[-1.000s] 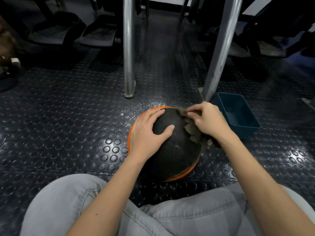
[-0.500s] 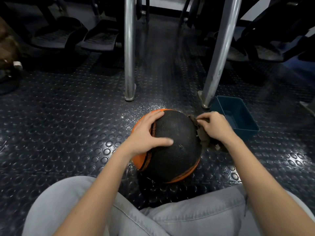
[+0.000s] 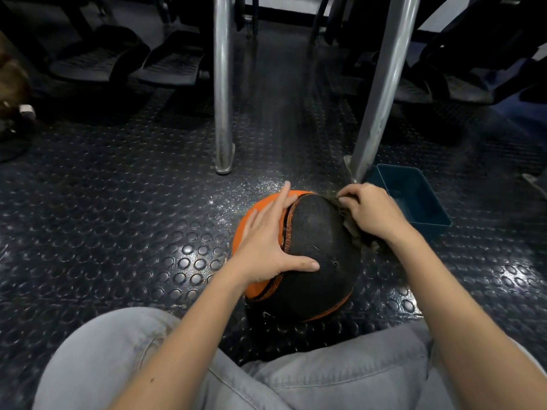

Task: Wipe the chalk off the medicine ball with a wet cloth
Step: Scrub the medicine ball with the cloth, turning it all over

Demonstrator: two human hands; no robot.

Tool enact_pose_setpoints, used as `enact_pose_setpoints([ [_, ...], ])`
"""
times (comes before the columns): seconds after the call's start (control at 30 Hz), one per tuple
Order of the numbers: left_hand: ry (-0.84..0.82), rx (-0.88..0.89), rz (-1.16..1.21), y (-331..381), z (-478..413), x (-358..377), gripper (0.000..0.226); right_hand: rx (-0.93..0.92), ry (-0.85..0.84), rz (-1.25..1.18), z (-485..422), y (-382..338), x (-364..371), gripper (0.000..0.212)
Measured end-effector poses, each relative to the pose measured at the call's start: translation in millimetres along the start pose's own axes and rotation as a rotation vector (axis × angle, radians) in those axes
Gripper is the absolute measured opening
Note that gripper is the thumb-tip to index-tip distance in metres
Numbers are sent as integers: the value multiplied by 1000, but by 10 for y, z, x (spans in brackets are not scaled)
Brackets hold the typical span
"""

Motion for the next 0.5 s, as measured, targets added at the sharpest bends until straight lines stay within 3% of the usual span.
enact_pose_setpoints([
  [0.13, 18, -1, -15, 20, 23, 49, 132, -326, -67, -101, 182, -541, 32, 18],
  [0.2, 26, 5, -17, 42, 46, 31, 132, -267, -77, -115, 70, -498, 50, 19],
  [0.3, 44, 14, -19, 79, 46, 22, 131, -28, -51, -59, -126, -105, -3, 18],
  [0.37, 54, 15, -23, 80, 49, 18, 131, -45, -71, -43, -103, -77, -24, 17],
  [0.5, 76, -24, -12, 35, 65, 8, 131, -376, -274, -195, 243, -622, 55, 13],
])
Point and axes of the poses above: each hand's wrist, its own z-axis away from the middle knuckle, its own x-axis out of the palm, y = z × x, the point moved 7 cm from there along -z, towards the middle knuckle, and after that the axes turned 5 degrees about -z, right-handed, at the moved point
